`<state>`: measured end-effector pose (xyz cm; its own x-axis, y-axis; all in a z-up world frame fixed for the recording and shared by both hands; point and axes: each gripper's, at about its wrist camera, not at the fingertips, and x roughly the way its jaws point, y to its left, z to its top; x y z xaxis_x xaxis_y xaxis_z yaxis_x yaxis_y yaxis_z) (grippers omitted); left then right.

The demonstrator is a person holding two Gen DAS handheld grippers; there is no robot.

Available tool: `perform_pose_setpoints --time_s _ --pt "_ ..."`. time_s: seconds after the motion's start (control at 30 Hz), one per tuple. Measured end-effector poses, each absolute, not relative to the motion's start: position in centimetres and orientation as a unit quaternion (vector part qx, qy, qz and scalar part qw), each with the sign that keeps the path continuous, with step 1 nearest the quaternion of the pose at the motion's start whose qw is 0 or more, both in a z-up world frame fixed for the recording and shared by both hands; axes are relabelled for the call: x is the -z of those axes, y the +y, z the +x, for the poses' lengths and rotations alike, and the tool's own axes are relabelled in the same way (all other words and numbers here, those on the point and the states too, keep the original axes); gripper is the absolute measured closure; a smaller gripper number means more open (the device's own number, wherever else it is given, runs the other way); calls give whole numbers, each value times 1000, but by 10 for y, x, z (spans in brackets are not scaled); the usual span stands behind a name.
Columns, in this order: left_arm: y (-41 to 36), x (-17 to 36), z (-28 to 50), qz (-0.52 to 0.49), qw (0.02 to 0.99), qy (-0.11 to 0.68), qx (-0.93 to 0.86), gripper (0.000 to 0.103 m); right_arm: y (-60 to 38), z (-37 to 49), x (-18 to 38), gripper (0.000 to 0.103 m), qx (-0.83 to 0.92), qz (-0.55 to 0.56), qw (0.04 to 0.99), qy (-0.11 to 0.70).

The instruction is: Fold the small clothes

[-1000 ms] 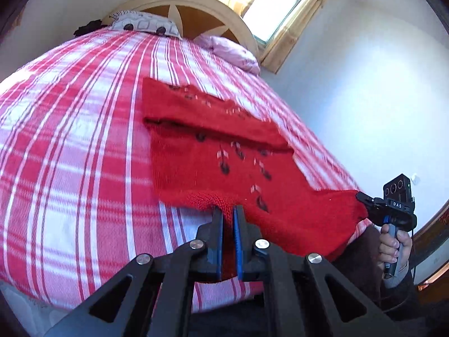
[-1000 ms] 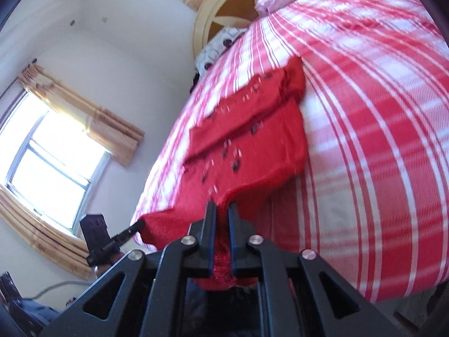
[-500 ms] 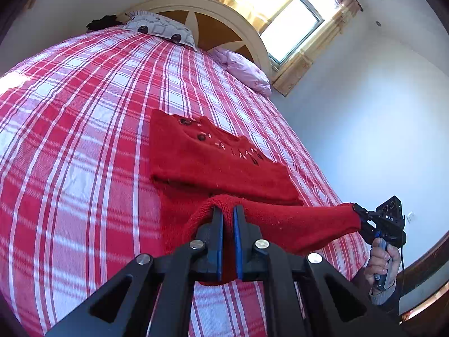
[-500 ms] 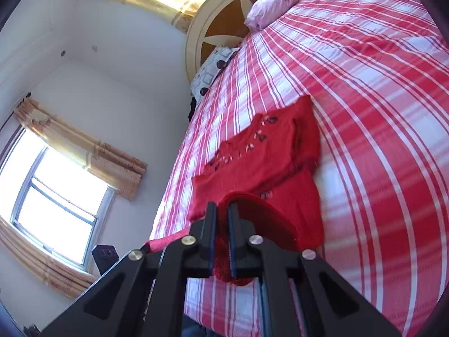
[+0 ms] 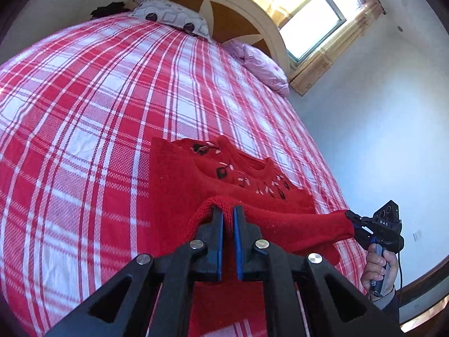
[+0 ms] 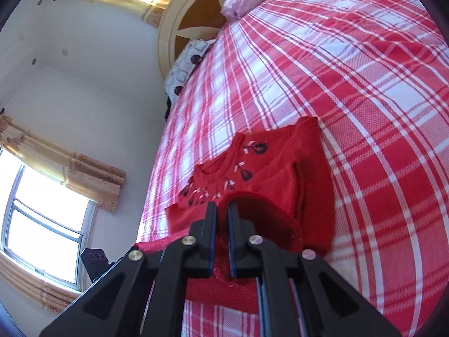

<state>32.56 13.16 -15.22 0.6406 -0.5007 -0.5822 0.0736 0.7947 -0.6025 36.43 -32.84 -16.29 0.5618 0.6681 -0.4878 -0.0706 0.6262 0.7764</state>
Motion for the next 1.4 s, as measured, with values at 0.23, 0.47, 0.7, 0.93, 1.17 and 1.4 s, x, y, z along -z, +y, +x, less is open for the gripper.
perform_pose_setpoints --time_s 0.23,0.47,0.7,0.93,1.17,1.4 --pt "150 182 372 -365 824 411 138 94 -348 425 206 84 -196 445 764 423" --pt "172 188 370 -379 831 396 94 94 -371 429 207 46 -157 428 795 400" --pt "162 175 313 -263 885 380 62 28 -357 374 174 46 -196 331 839 384" --pt "123 163 292 -163 902 389 87 28 -301 357 169 42 -272 270 817 432" --pt "84 181 308 -49 898 429 84 28 -272 371 195 40 -276 269 793 473" --pt "80 187 336 -23 895 442 59 28 -259 389 200 40 -261 254 787 497"
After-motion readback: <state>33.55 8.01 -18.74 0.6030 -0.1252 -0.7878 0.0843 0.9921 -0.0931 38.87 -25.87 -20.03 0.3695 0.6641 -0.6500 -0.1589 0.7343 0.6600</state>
